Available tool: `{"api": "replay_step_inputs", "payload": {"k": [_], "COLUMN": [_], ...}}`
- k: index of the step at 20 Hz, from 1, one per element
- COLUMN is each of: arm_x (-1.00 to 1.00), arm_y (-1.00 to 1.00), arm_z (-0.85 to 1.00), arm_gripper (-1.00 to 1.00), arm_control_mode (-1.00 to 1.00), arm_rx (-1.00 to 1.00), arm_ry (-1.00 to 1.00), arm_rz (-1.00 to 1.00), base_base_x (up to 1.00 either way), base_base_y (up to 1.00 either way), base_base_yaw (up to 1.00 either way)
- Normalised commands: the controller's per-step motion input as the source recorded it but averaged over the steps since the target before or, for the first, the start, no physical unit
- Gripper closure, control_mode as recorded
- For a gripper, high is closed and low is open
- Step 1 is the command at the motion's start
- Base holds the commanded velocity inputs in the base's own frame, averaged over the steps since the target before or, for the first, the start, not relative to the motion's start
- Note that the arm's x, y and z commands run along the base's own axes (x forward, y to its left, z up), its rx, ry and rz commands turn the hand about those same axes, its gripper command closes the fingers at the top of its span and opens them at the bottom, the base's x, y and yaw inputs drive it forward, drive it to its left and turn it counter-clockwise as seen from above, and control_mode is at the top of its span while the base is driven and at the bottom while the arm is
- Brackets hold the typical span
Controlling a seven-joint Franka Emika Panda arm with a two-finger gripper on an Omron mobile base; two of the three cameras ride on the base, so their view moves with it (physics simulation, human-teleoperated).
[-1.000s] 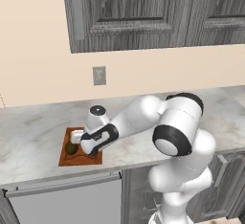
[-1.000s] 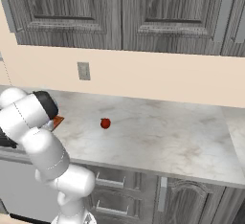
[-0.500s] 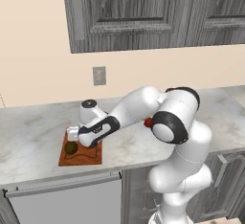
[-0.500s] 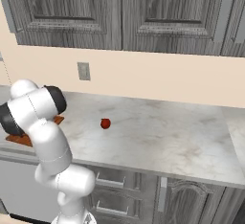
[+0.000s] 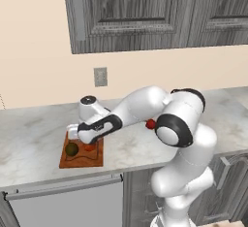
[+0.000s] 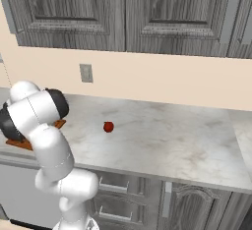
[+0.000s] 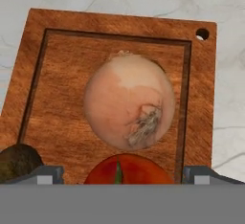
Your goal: Place the avocado, onion, tomato, and bell pepper on the cutting board.
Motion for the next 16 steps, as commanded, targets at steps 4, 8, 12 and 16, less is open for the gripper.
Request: {"api": "replay_step_inputs", "payload": {"k": [4,8,12,16], "arm_x": [0.0,-0.06,-0.42,-0.44], "arm_y": [-0.25,-0.27,-0.36,-0.53], "arm_z": [0.55,0.6,0.29,0.25], "arm_gripper": [-1.0,-1.0,-1.0,-1.0], "arm_control_mode": [-1.0,-1.0,-1.0,-1.0], "arm_rx": [0.0,-0.01,-0.05,-0.06], "arm_ry": [-0.06,-0.12,-0.23,-0.21], "arm_rz": [0.0,0.0,0.0,0.0], "base_base_x": [0.0,0.0,0.0,0.0], "base_base_y": [0.0,0.0,0.0,0.0], "base_base_yaw": [0.0,0.0,0.0,0.0]}}
